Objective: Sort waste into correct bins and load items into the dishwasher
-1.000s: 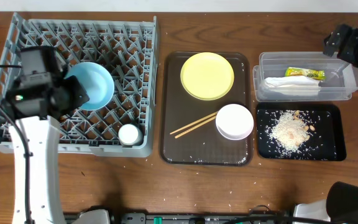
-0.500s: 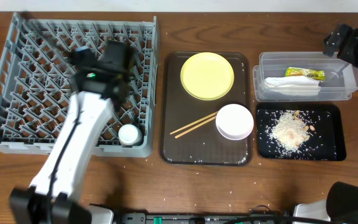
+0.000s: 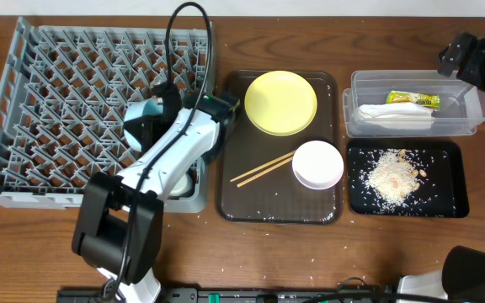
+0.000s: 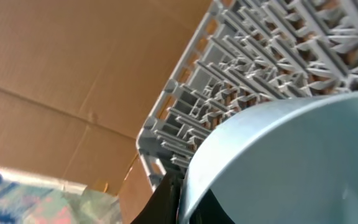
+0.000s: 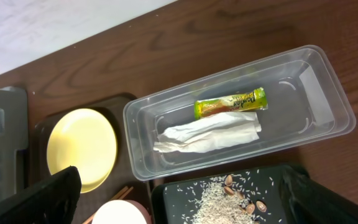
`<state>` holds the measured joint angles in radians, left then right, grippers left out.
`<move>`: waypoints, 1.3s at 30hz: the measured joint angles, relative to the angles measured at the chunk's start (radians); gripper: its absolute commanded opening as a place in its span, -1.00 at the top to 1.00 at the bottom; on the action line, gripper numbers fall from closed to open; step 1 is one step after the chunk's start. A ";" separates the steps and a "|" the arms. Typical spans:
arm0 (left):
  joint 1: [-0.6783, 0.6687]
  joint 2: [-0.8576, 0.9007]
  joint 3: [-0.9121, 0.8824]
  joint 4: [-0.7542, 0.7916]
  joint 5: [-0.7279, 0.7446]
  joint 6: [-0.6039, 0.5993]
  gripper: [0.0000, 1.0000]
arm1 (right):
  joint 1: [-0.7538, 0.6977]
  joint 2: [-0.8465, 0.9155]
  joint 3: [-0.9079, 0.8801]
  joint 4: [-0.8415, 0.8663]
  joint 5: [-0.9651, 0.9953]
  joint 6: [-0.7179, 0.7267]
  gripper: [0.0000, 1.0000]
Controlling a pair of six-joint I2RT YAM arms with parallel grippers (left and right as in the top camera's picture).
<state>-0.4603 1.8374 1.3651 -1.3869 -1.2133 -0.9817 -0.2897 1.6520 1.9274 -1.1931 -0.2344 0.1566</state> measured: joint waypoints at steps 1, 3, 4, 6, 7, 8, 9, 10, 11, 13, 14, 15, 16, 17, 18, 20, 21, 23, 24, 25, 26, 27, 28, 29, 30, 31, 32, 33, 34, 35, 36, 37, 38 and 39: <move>0.000 0.000 -0.002 -0.017 -0.002 -0.034 0.85 | 0.000 0.000 0.000 0.000 0.000 0.000 -0.99; 0.000 0.000 -0.003 -0.030 -0.007 -0.092 0.85 | 0.000 0.000 0.000 0.000 0.000 0.000 -0.99; 0.000 0.000 -0.006 -0.026 -0.007 -0.109 0.85 | 0.000 0.000 0.000 0.000 0.000 0.000 -0.98; 0.000 0.000 -0.012 -0.017 -0.006 -0.139 0.86 | 0.000 0.000 0.000 0.000 0.000 0.000 -0.98; 0.000 0.000 -0.014 -0.008 -0.005 -0.148 0.85 | 0.000 0.000 0.000 0.000 0.000 0.000 -0.98; 0.000 0.000 -0.015 0.002 -0.005 -0.154 0.85 | 0.000 0.000 0.000 0.000 0.000 0.000 -0.98; 0.000 0.000 -0.016 0.008 -0.005 -0.161 0.86 | 0.000 0.000 0.000 0.000 0.000 0.000 -0.99; 0.000 0.000 -0.016 0.013 -0.005 -0.167 0.85 | 0.000 0.000 0.000 0.000 0.000 0.000 -0.98; 0.000 0.000 -0.016 0.019 -0.004 -0.171 0.85 | 0.000 0.000 0.000 0.000 0.000 0.000 -0.99; 0.000 0.000 -0.016 0.040 -0.004 -0.174 0.86 | 0.000 0.000 0.000 0.000 0.000 0.000 -0.98; 0.000 0.000 -0.016 0.059 -0.005 -0.174 0.86 | 0.000 0.000 0.000 0.000 0.000 0.000 -0.98; 0.000 0.000 -0.017 0.074 -0.005 -0.174 0.85 | 0.000 0.000 0.000 0.000 0.000 0.000 -0.98; 0.000 0.000 -0.017 0.098 -0.006 -0.171 0.85 | 0.000 0.000 0.000 0.000 0.000 0.000 -0.99; 0.000 0.000 -0.017 0.121 -0.006 -0.167 0.85 | 0.000 0.000 0.000 0.000 0.000 0.000 -0.98; 0.000 0.000 -0.017 0.144 -0.006 -0.160 0.86 | 0.000 0.000 0.000 0.000 0.000 0.000 -0.99; 0.000 0.006 -0.017 0.187 -0.014 -0.135 0.85 | 0.000 0.000 0.000 0.000 0.000 0.000 -0.98; 0.000 0.011 -0.017 0.200 -0.020 -0.121 0.85 | 0.000 0.000 0.000 0.000 0.000 0.000 -0.98; 0.000 0.029 -0.017 0.211 -0.032 -0.102 0.85 | 0.000 0.000 0.000 0.000 0.000 0.000 -0.98; 0.000 0.044 -0.017 0.211 -0.044 -0.092 0.85 | 0.000 0.000 0.000 0.000 0.000 0.000 -0.98; 0.000 0.058 -0.017 0.209 -0.053 -0.088 0.85 | 0.000 0.000 0.000 0.000 0.000 0.000 -0.99; 0.000 0.074 -0.017 0.206 -0.066 -0.083 0.85 | 0.000 0.000 0.000 0.000 0.000 0.000 -0.98; 0.000 0.091 -0.017 0.196 -0.078 -0.077 0.85 | 0.000 0.000 0.000 0.000 0.000 0.000 -0.98; 0.000 0.105 -0.018 0.185 -0.090 -0.073 0.85 | 0.000 0.000 0.000 0.000 0.000 0.000 -0.98; 0.000 0.117 -0.018 0.177 -0.106 -0.070 0.85 | 0.000 0.000 0.000 0.000 0.000 0.000 -0.98; 0.000 0.124 -0.018 0.173 -0.120 -0.068 0.86 | 0.000 0.000 0.000 0.000 0.000 0.000 -0.98; -0.001 0.130 -0.018 0.166 -0.130 -0.067 0.85 | 0.000 0.000 0.000 0.000 0.000 0.000 -0.98; -0.001 0.132 -0.018 0.163 -0.137 -0.065 0.86 | 0.000 0.000 0.000 0.000 0.000 0.000 -0.98; -0.002 0.134 -0.018 0.162 -0.145 -0.064 0.85 | 0.000 0.000 0.000 0.000 0.000 0.000 -0.99; -0.003 0.134 -0.018 0.160 -0.153 -0.064 0.86 | 0.000 0.000 0.000 0.000 0.000 0.000 -0.98; -0.003 0.134 -0.018 0.154 -0.167 -0.064 0.86 | 0.000 0.000 0.000 0.000 0.000 0.000 -0.98; -0.003 0.134 -0.018 0.145 -0.182 -0.064 0.86 | 0.000 0.000 0.000 0.000 0.000 0.000 -0.99; -0.002 0.134 -0.018 0.130 -0.196 -0.062 0.85 | 0.000 0.000 0.000 0.000 0.000 0.000 -0.98; -0.002 0.134 -0.018 0.119 -0.208 -0.060 0.85 | 0.000 0.000 0.000 0.000 0.000 0.000 -0.98; -0.002 0.134 -0.018 0.108 -0.221 -0.061 0.86 | 0.000 0.000 0.000 0.000 0.000 0.000 -0.99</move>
<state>-0.4618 1.9713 1.3476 -1.2789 -1.4345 -1.0424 -0.2897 1.6520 1.9274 -1.1931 -0.2340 0.1566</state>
